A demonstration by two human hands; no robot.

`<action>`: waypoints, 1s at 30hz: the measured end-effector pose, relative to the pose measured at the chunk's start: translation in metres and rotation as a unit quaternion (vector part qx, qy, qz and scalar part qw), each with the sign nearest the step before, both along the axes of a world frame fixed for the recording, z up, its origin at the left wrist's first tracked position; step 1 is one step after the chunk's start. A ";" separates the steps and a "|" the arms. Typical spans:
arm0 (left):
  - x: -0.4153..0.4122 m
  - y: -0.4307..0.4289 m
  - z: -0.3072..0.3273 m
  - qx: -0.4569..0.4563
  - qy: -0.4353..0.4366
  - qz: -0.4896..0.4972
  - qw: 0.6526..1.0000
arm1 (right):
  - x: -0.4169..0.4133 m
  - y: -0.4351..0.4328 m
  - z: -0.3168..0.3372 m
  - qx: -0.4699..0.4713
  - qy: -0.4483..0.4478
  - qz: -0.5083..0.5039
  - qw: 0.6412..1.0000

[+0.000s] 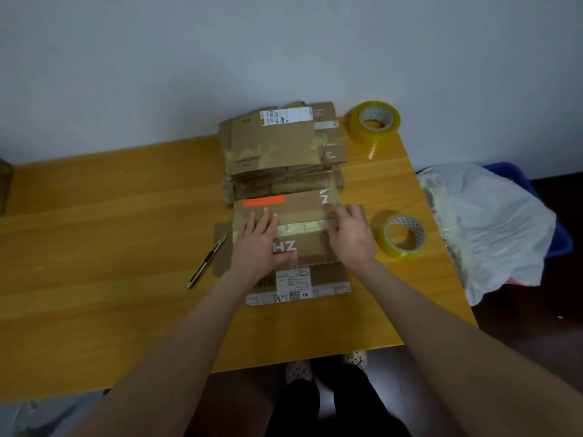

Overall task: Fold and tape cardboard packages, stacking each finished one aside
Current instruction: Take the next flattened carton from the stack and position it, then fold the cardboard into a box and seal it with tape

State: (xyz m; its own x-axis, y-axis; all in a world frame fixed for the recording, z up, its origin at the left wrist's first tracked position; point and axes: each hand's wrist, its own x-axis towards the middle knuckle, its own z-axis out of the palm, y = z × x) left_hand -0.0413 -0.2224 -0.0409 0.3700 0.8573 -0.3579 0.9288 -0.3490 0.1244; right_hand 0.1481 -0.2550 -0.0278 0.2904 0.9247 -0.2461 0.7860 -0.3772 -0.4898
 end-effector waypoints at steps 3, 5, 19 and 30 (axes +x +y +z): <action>0.001 0.001 0.003 0.003 0.014 -0.001 1.000 | 0.030 -0.016 -0.006 -0.010 -0.077 -0.096 0.992; 0.001 0.001 0.004 0.003 0.016 0.002 1.000 | 0.048 -0.028 -0.017 -0.097 -0.147 -0.096 0.980; 0.005 -0.005 0.012 -0.009 0.015 0.057 0.998 | 0.058 0.018 0.054 0.153 0.074 0.000 0.986; -0.022 0.005 0.012 -0.054 -0.217 0.137 0.965 | -0.019 0.064 0.065 -0.005 0.132 0.157 0.979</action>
State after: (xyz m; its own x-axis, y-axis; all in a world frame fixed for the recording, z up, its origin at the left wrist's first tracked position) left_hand -0.0632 -0.2176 -0.0292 0.2707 0.9103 -0.3133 0.8369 -0.0616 0.5439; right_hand 0.1294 -0.1914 0.0371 -0.0824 0.9552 -0.2844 0.7104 -0.1439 -0.6889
